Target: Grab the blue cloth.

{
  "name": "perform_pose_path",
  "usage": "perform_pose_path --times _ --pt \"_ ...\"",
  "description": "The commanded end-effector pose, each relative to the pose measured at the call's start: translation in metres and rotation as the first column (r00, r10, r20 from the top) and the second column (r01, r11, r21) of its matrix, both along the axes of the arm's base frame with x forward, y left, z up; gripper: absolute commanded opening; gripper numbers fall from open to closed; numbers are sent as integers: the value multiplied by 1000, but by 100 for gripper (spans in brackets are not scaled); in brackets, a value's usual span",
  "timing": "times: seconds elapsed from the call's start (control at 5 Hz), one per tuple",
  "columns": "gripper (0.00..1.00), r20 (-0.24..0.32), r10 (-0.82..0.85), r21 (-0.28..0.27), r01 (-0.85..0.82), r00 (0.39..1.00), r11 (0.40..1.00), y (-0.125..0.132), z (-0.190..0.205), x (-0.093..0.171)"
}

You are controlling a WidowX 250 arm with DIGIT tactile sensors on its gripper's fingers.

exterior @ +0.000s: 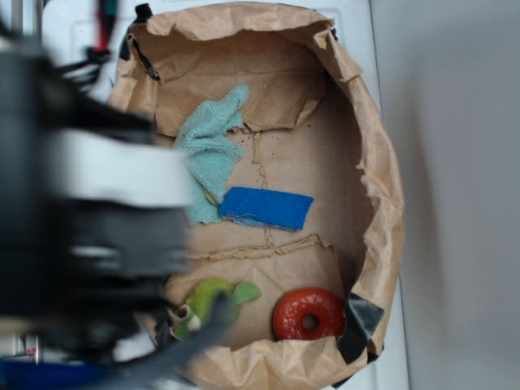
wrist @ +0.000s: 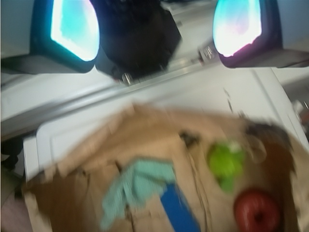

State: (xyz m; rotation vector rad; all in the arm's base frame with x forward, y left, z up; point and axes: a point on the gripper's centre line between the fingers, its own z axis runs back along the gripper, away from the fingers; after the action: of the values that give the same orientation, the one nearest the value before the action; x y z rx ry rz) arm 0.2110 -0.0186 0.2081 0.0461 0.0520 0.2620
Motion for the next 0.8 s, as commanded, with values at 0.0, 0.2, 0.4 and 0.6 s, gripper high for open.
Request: perform_pose_path --times 0.0,0.2,0.4,0.6 --pt "100 281 100 3 -105 954 994 59 -6 22" --pt "100 320 67 -9 -67 945 998 78 -21 25" --pt "100 277 77 22 -87 958 996 89 -42 36" --pt "100 277 77 22 -87 958 996 89 -42 36"
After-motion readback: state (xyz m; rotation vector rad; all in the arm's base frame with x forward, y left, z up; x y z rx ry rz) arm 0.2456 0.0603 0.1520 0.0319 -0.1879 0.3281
